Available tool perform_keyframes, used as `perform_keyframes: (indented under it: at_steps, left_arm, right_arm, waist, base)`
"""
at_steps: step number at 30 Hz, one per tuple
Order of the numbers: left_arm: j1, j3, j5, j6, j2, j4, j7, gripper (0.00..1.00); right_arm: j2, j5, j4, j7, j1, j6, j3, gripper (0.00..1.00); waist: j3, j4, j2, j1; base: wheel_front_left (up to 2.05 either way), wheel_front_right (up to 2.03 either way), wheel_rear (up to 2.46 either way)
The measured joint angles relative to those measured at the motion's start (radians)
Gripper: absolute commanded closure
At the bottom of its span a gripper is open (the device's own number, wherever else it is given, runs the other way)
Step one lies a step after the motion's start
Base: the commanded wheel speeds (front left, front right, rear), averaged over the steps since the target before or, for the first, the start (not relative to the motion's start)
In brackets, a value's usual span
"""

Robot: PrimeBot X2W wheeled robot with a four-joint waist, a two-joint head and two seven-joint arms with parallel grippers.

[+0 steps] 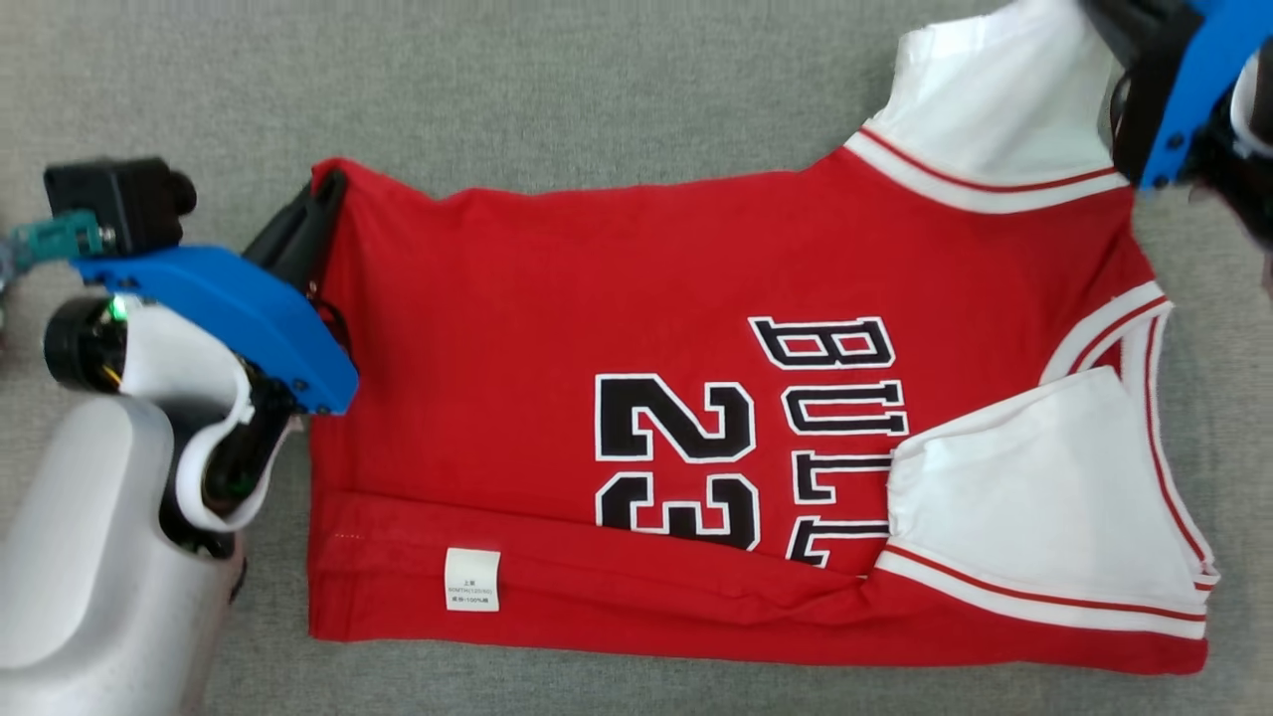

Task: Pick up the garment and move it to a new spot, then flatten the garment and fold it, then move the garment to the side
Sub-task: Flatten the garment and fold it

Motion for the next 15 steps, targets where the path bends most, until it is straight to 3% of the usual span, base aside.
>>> perform_keyframes:
  at_steps: [7, 11, 15]
  left_arm:
    - [0.147, 0.019, -0.035, -0.051, -0.019, 0.008, -0.135, 1.00]
    - [0.230, -0.001, -0.013, -0.085, 0.008, 0.016, -0.198, 1.00]
    - [0.311, -0.013, 0.034, -0.088, 0.042, 0.053, -0.267, 1.00]
  right_arm:
    - [-0.080, 0.108, -0.167, -0.058, 0.216, 0.000, 0.003, 1.00]
    - [-0.108, 0.154, -0.264, -0.046, 0.377, 0.000, -0.035, 1.00]
    - [-0.113, 0.175, -0.372, -0.029, 0.547, 0.000, -0.076, 1.00]
  waist:
    - [-0.104, -0.012, 0.0000, -0.0001]
    - [-0.167, -0.019, 0.0000, -0.0001]
    - [-0.224, -0.031, 0.0000, -0.0003]
  base:
    - [0.00, 0.00, 0.00]
    - [0.00, 0.00, 0.00]
    - [0.00, 0.00, 0.00]
